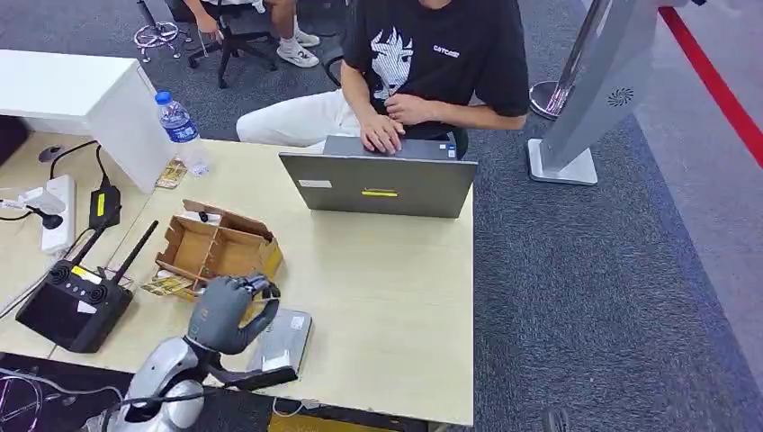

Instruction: Pass the card to the sensor for recognition and then transmit it.

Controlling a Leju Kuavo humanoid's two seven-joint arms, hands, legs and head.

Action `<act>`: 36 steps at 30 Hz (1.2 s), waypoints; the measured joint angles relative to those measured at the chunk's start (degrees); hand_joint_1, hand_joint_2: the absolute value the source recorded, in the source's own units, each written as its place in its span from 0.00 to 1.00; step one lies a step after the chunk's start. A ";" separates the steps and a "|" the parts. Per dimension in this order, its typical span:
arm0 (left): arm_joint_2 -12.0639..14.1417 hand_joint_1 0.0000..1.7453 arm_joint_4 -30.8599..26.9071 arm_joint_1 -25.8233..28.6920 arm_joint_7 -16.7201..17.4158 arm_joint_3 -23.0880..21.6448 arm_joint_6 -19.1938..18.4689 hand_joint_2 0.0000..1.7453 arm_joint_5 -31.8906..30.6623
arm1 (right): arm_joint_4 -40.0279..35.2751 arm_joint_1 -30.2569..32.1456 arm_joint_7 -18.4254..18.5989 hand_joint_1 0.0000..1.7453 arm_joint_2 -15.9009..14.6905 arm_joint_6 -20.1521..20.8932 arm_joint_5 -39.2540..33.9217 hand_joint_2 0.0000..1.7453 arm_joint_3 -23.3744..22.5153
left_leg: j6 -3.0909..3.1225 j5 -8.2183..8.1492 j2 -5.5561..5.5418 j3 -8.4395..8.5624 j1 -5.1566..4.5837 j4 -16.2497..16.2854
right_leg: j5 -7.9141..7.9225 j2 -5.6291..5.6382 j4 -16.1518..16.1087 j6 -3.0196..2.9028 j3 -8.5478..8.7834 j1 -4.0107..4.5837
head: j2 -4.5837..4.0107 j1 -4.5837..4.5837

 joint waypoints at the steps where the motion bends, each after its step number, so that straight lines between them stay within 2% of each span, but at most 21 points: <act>1: 0.43 1.00 0.02 0.80 0.42 -1.03 0.02 1.00 -0.13 | 0.00 0.00 0.00 0.00 0.00 0.02 0.00 1.00 -0.13 | 0.00 0.00 0.00 0.00 0.00 0.00 | 0.00 0.00 0.00 0.00 0.00 0.00 | 0.00 0.02; 11: 5.44 1.00 1.96 3.29 4.61 -9.65 -0.57 1.00 0.63 | 0.00 -0.09 0.09 0.00 0.00 0.00 0.07 1.00 -0.53 | -0.01 0.01 -0.01 0.00 0.01 -0.01 | 0.00 -0.02 0.01 0.00 0.01 0.01 | 0.00 0.02; 17: 7.08 1.00 3.45 2.60 7.80 -11.52 -0.31 1.00 -1.48 | 0.02 -0.18 0.09 0.00 0.00 -0.02 0.11 1.00 -0.52 | 0.00 0.01 -0.04 0.01 0.00 -0.01 | 0.00 -0.05 0.01 0.00 0.04 0.01 | 0.00 0.02; 22: 7.36 1.00 3.98 1.84 9.70 -12.28 1.31 1.00 -3.27 | 0.11 -0.16 -0.04 0.00 0.00 -0.02 0.07 1.00 -0.53 | -0.01 0.02 -0.03 0.04 0.00 -0.01 | 0.01 -0.05 0.01 -0.01 0.05 0.01 | 0.00 0.02; 27: 5.87 1.00 4.00 1.07 11.21 -12.30 6.65 1.00 -8.79 | 0.22 -0.08 -0.42 0.00 0.00 -0.02 0.05 1.00 -0.83 | -0.03 0.04 -0.04 0.05 0.01 0.00 | 0.02 -0.05 0.01 -0.02 0.04 0.00 | 0.00 0.00; 32: 1.31 1.00 2.93 -1.59 13.37 -12.26 15.07 1.00 -16.75 | 0.24 -0.04 -0.52 0.00 0.00 -0.20 0.33 1.00 -0.92 | -0.03 0.07 -0.11 0.00 -0.02 0.01 | 0.04 -0.12 0.01 0.01 0.05 0.00 | 0.00 0.02; 36: -0.77 1.00 1.49 -5.23 16.02 -10.40 17.29 1.00 -21.99 | 0.24 -0.30 -0.22 0.00 0.04 -0.72 1.95 1.00 -0.92 | -0.03 0.07 -0.09 0.01 -0.02 0.01 | 0.06 -0.12 0.01 0.01 0.06 0.00 | 0.00 0.02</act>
